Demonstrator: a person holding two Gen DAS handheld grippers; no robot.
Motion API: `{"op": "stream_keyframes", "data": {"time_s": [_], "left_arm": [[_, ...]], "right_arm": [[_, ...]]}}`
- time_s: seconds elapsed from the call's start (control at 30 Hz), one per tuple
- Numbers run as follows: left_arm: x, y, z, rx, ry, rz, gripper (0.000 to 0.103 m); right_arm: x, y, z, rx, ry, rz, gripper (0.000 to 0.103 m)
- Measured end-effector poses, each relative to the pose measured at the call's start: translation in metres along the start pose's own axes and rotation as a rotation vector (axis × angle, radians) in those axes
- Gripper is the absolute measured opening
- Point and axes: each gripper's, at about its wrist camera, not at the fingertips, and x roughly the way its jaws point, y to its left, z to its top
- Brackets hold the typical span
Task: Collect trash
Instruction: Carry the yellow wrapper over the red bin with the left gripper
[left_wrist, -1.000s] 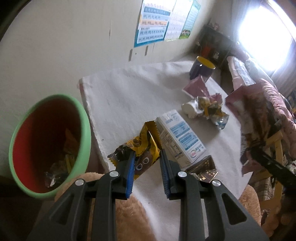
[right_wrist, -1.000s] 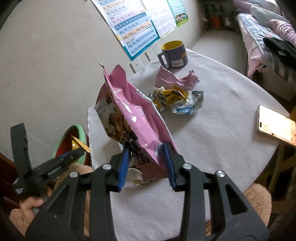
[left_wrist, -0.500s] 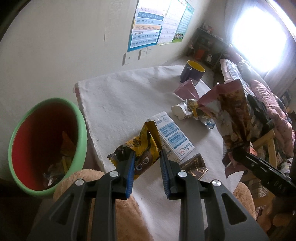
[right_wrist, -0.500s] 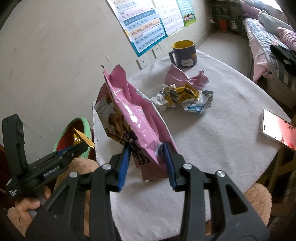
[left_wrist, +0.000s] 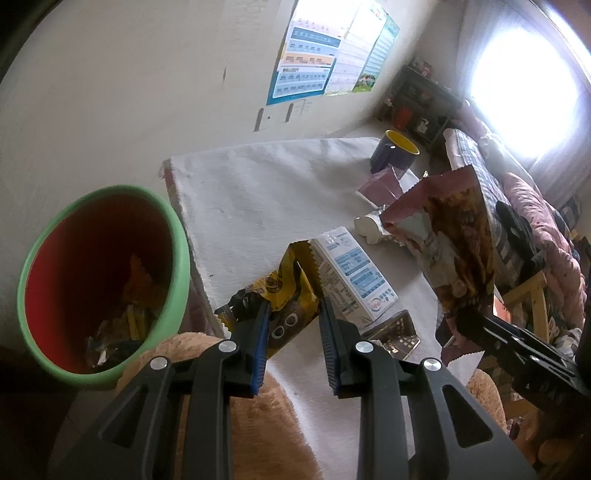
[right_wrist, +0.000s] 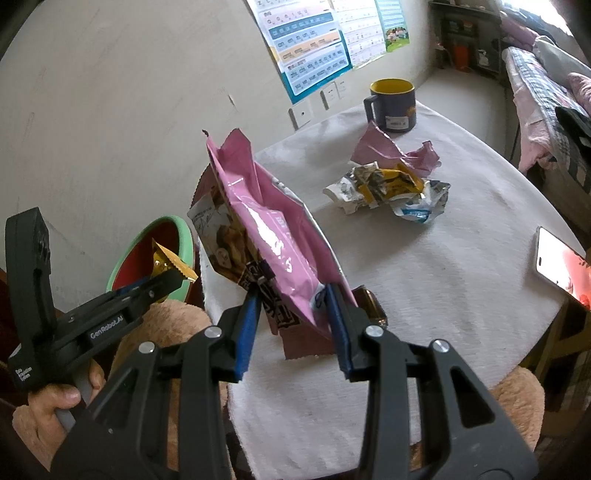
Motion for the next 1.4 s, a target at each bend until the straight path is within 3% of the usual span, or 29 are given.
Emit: {"op": "stream_keyframes", "data": {"time_s": [0.8, 1.4], "left_arm": [[-0.008, 0.031, 0.001, -0.082, -0.027, -0.020, 0.024], [-0.022, 0.054, 0.003, -0.131, -0.078, 0.005, 0.024]], "right_arm": [[0.014, 0.030, 0.002, -0.068, 0.041, -0.013, 0.036], [0.020, 0.047, 0.001, -0.111, 0.048, -0.004, 0.036]]}}
